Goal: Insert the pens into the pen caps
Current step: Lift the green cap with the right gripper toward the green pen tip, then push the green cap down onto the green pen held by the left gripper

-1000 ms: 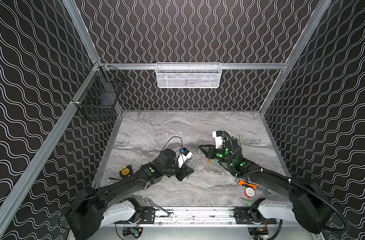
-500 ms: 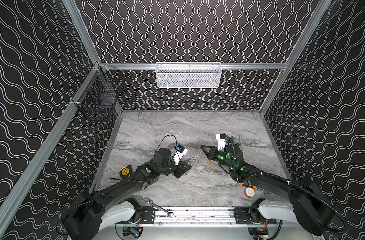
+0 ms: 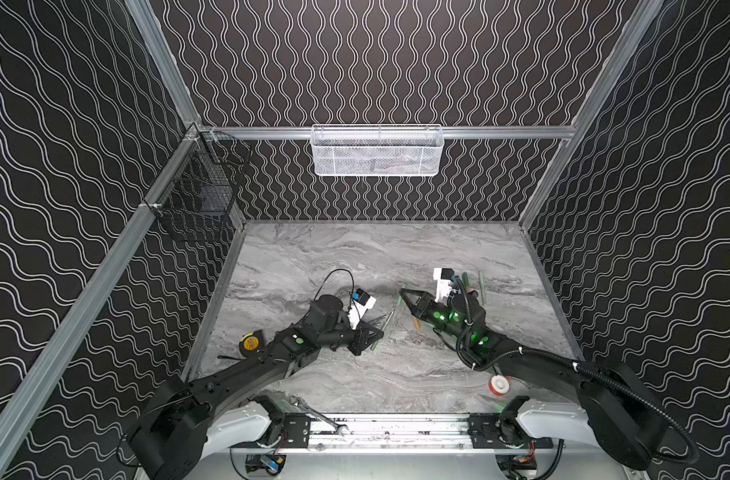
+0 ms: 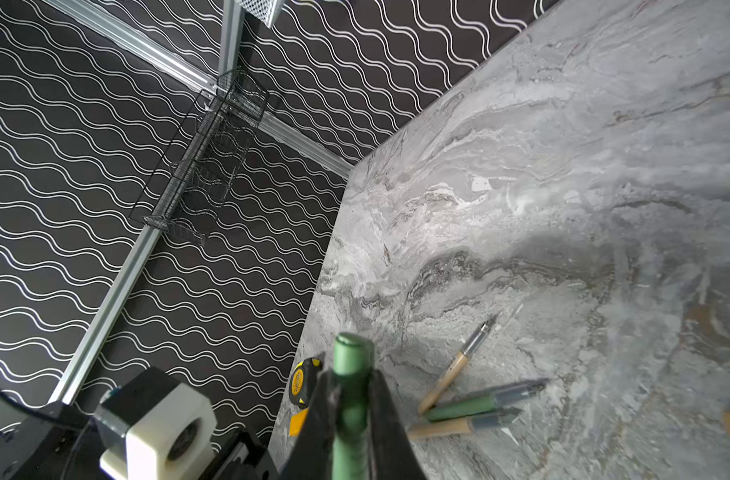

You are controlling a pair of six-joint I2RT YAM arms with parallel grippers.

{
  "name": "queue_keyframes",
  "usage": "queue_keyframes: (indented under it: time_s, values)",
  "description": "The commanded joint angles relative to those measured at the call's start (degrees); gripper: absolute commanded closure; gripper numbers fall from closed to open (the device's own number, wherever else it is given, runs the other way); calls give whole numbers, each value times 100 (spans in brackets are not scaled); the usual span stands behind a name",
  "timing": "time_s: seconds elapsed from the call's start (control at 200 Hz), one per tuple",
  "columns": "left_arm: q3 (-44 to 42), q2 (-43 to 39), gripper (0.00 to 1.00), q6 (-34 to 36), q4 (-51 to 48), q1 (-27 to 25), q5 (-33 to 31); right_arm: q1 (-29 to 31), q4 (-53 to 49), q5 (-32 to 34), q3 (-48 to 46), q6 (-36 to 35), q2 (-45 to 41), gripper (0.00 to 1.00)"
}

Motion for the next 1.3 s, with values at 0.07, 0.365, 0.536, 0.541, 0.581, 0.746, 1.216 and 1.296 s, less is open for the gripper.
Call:
queue_keyframes:
  time_s: [0.07,0.365,0.536,0.541,0.581,0.746,1.216,1.296]
  values:
    - [-49,-21,98,-108,321,38,41,94,338,78,92,67,55,88]
    - [-26,-65,98,-109,334,99,53,187,344,78,123,56,81,88]
    - [-45,-83,98,-113,360,132,66,221,403,97,103,64,99,88]
    - [-45,-83,98,-117,360,134,66,222,410,97,105,65,99,88]
    - [-43,-74,98,-122,353,128,67,228,415,79,118,60,107,88]
    - [-46,-107,98,-130,371,162,68,286,484,79,116,67,143,88]
    - [-10,-161,98,-314,778,375,436,599,859,288,-15,-144,289,88]
    - [-10,-196,97,-322,840,406,479,657,909,334,-34,-192,335,88]
